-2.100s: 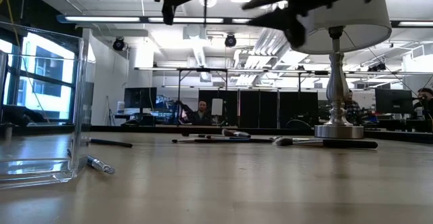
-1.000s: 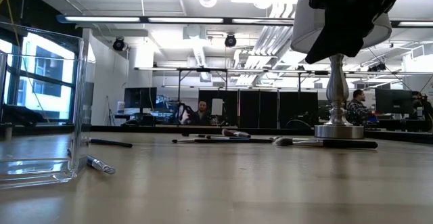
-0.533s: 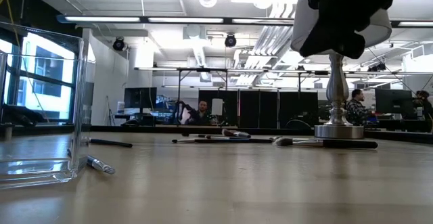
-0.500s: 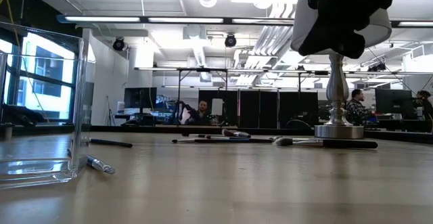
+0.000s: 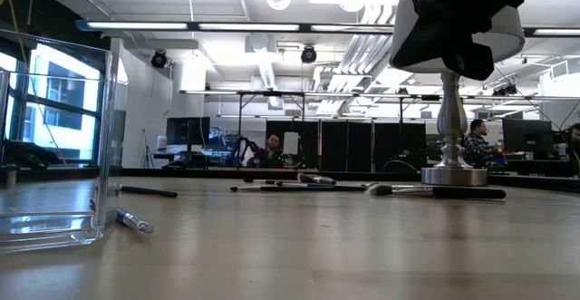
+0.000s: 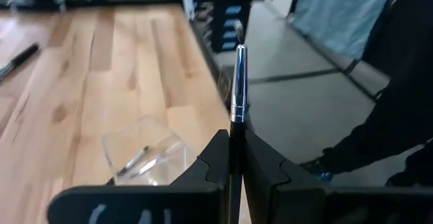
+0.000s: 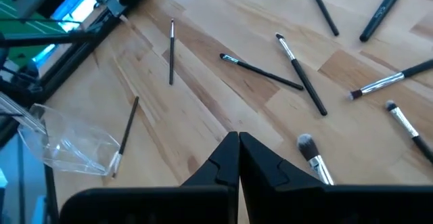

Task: Pick & Place Makeup Supplies
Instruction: Put the silver makeup brush into the transparent organizer

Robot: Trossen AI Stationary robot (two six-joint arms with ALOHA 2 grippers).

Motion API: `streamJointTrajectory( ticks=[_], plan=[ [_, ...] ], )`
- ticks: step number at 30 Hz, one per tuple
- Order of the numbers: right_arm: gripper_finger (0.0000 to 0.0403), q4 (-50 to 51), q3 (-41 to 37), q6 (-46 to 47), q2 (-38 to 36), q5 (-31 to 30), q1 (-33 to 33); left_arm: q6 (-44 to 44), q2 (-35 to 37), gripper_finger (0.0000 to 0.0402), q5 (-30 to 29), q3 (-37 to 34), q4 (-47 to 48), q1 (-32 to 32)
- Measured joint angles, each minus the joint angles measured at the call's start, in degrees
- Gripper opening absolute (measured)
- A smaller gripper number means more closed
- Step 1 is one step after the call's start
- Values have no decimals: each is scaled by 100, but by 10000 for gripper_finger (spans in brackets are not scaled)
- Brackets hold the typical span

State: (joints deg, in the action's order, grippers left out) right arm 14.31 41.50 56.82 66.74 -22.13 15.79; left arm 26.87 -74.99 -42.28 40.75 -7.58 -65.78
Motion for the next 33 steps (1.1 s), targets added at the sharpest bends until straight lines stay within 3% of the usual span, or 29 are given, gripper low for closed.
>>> streamJointTrajectory(
  ticks=[16,23,33],
  plan=[
    [2,-173,0,145,0,-196,0,-592,180,13,276,-1535,-2764,-24],
    [2,-173,0,135,0,-194,0,-405,178,14,310,-1757,-2911,-24],
    [1,-173,0,162,0,-177,0,-99,178,71,81,-1757,-2907,-22]
  ],
)
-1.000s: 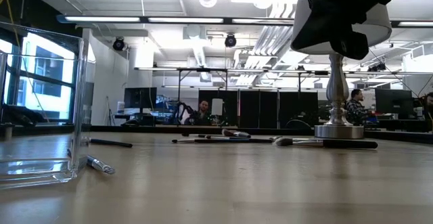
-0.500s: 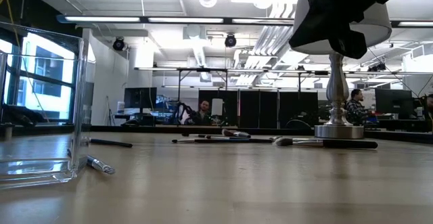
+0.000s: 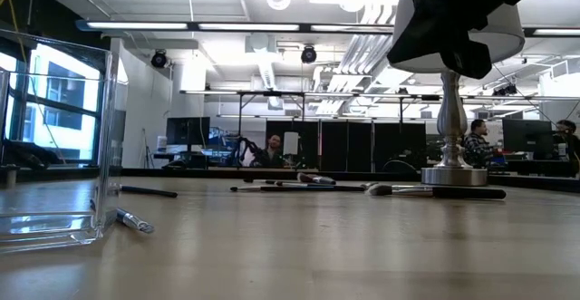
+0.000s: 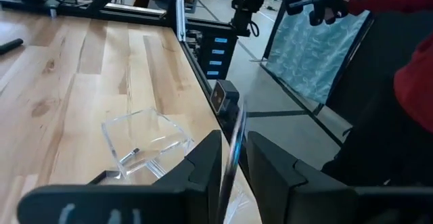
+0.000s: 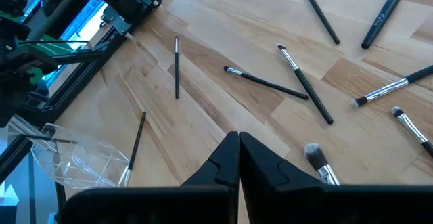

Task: Pick & Place Makeup Supplies
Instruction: Put the silver makeup brush into the transparent organizer

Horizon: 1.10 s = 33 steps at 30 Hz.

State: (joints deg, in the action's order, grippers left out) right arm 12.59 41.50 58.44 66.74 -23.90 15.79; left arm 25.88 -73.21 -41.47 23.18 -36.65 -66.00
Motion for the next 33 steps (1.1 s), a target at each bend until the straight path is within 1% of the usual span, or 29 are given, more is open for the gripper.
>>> streamJointTrajectory(
  ticks=[9,18,22,26,27,28,30,31,33],
  plan=[
    [1,1,0,6,0,2,0,5,0,74,-56,0,29,0],
    [3,1,0,-101,0,2,0,-10,0,75,-783,0,-96,0],
    [3,1,0,-200,0,2,-2,-10,0,75,-1554,0,-109,1],
    [1,1,0,-254,0,25,0,-14,-2,76,-2780,178,-97,34],
    [3,1,0,-255,0,28,0,-48,-2,76,-3002,257,-105,96],
    [4,1,0,-256,1,28,0,-138,-2,76,-3095,341,-106,198],
    [7,1,0,-294,2,29,0,-462,-2,76,-2938,541,-92,489],
    [8,1,0,-349,2,31,0,-674,-2,76,-2692,658,-93,669],
    [9,1,0,-502,2,46,0,-1014,-2,76,-1985,910,-38,1071]
  ],
)
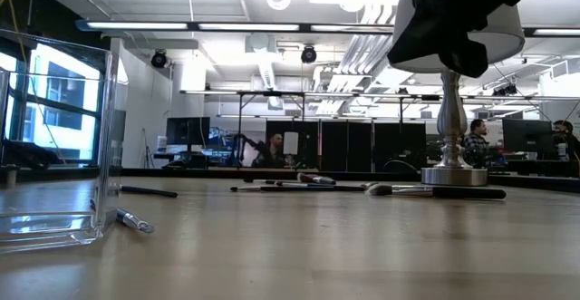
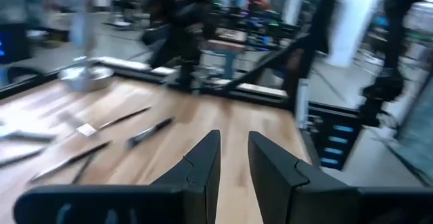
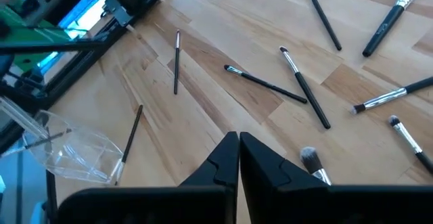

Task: Pick & Place Makeup Supplies
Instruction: Put the silver makeup brush into the transparent organizer

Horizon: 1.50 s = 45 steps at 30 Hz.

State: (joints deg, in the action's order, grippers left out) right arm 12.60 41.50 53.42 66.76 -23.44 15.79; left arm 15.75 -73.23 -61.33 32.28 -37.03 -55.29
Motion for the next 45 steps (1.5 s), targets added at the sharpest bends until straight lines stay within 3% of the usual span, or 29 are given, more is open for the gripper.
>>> streamJointTrajectory(
  ticks=[4,13,19,27,32,36,45],
  plan=[
    [6,0,0,-327,0,109,-1,63,0,76,1266,562,790,1011],
    [11,0,0,-1247,0,599,-2,1314,-340,76,2987,1586,2851,3000],
    [12,1,0,-1814,0,750,-2,1978,-649,76,3820,1937,3745,3624],
    [30,173,0,-2266,23,675,-19,3502,-695,75,5039,1993,5717,4054],
    [68,128,5,-2139,353,647,-77,3464,-669,76,5396,1989,6791,4200],
    [101,424,284,-1958,934,956,-251,3185,-669,76,5573,1989,7287,4346],
    [134,2548,1972,-2636,2579,1253,-898,2242,-669,75,5640,1989,7798,4688]
  ],
)
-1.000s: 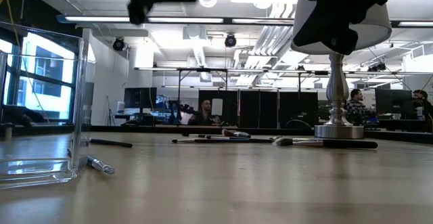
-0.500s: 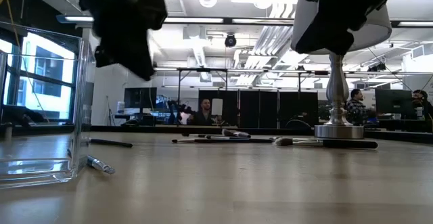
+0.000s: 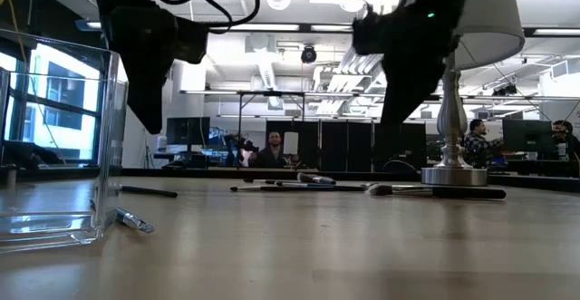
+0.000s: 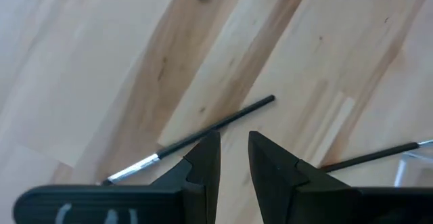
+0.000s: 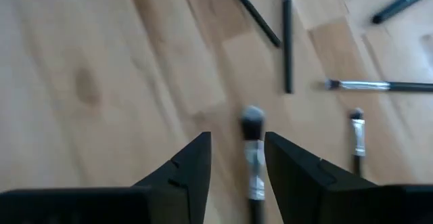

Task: Pick & Place Makeup Supplies
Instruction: Put the silver makeup brush into the transparent organizer

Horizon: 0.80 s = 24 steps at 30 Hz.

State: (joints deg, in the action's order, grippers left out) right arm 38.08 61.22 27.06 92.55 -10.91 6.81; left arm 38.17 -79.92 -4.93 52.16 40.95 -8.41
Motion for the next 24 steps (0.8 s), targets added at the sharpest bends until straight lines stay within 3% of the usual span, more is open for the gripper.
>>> streamJointTrajectory(
  ticks=[7,24],
  plan=[
    [134,1487,781,-633,963,183,-350,-474,0,75,-11,0,-6,178],
    [134,1006,727,-1245,1292,737,-599,-839,0,75,-20,-2,9,169]
  ],
)
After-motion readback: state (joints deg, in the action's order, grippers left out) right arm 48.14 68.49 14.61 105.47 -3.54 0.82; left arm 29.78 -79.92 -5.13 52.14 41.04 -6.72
